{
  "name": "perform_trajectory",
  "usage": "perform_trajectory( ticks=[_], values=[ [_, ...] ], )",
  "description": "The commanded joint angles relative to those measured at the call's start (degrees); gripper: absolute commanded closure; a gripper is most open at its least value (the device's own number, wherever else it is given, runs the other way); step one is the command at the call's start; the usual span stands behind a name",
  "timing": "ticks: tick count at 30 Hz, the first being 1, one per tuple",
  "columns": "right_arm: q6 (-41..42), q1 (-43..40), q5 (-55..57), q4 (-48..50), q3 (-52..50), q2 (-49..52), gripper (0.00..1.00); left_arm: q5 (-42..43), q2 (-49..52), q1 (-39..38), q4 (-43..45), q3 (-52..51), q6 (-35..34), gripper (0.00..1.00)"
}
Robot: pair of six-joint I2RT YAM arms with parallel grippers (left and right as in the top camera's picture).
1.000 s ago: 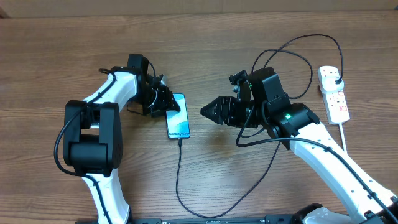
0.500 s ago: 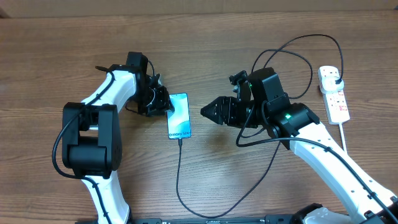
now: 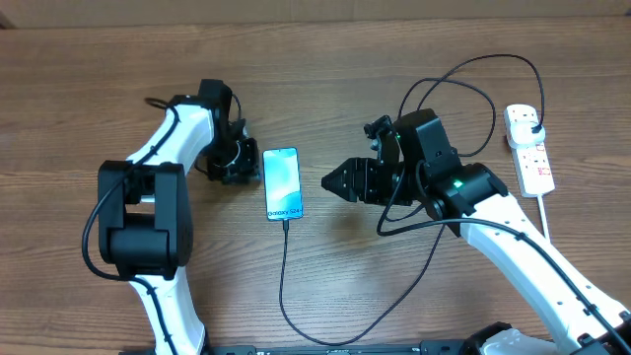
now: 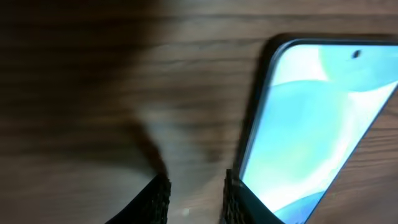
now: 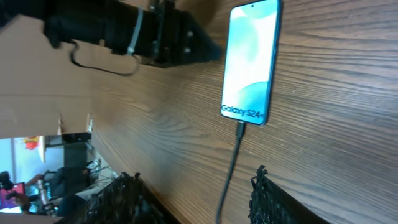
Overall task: Plug charger to phone and switch on socket
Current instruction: 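Lift the left gripper away and move the right gripper to the power strip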
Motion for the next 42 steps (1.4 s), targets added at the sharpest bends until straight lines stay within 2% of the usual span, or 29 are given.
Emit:
perform_trajectory(
  ticks=[1, 10, 14, 17, 20, 23, 24, 29, 30, 31, 32, 38, 42],
  values=[
    [-3.3, -1.3, 1.3, -1.0, 0.2, 0.1, 0.40, -4.9, -1.2, 0.6, -3.1, 7.7, 0.2, 0.68],
    [-8.5, -7.3, 9.1, -12.4, 4.8, -0.3, 0.45, -4.5, -10.3, 0.5, -12.6, 24.6, 0.8, 0.64],
    [-11.5, -13.4, 12.0, -18.2, 8.6, -0.9, 0.55, -4.5, -15.5, 0.5, -15.6, 28.9, 1.2, 0.62],
    [-13.8, -19.1, 12.1, -20.8, 11.0, -1.6, 0.67, -4.5, -19.5, 0.5, -16.7, 30.9, 1.8, 0.60],
    [-15.1, -24.7, 12.1, -21.4, 12.5, -2.2, 0.87, -4.5, -23.4, 0.5, -16.7, 31.0, 1.7, 0.58],
    [-16.1, -30.1, 12.1, -21.4, 13.7, -2.3, 0.91, -4.5, -26.4, 0.5, -17.5, 31.0, 1.7, 0.56],
    [-16.1, -32.5, 12.1, -21.3, 14.0, -2.3, 0.96, -4.5, -27.1, 0.5, -18.0, 31.0, 1.7, 0.49],
    [-16.0, -42.6, 12.0, -19.5, 14.1, -2.3, 0.96, -4.8, -28.3, 0.5, -20.2, 31.0, 1.7, 0.27],
    [-15.9, -44.7, 12.0, -18.9, 14.1, -2.3, 0.96, -4.8, -28.3, 0.5, -20.8, 30.9, 1.7, 0.20],
    [-15.6, -47.0, 12.0, -18.1, 14.1, -2.2, 0.96, -4.8, -28.2, 0.5, -21.2, 30.9, 1.7, 0.06],
    [-14.9, -49.5, 12.1, -16.9, 14.1, -1.9, 0.96, -4.8, -28.1, 0.5, -21.4, 30.9, 1.7, 0.00],
    [-13.2, -59.2, 12.0, -9.2, 13.7, 3.7, 0.96, -4.8, -28.0, 0.5, -21.3, 30.9, 1.7, 0.00],
    [-13.2, -61.4, 10.7, -6.7, 13.7, 8.2, 0.96, -4.8, -28.0, 0.5, -21.3, 30.9, 1.7, 0.00]
  ],
)
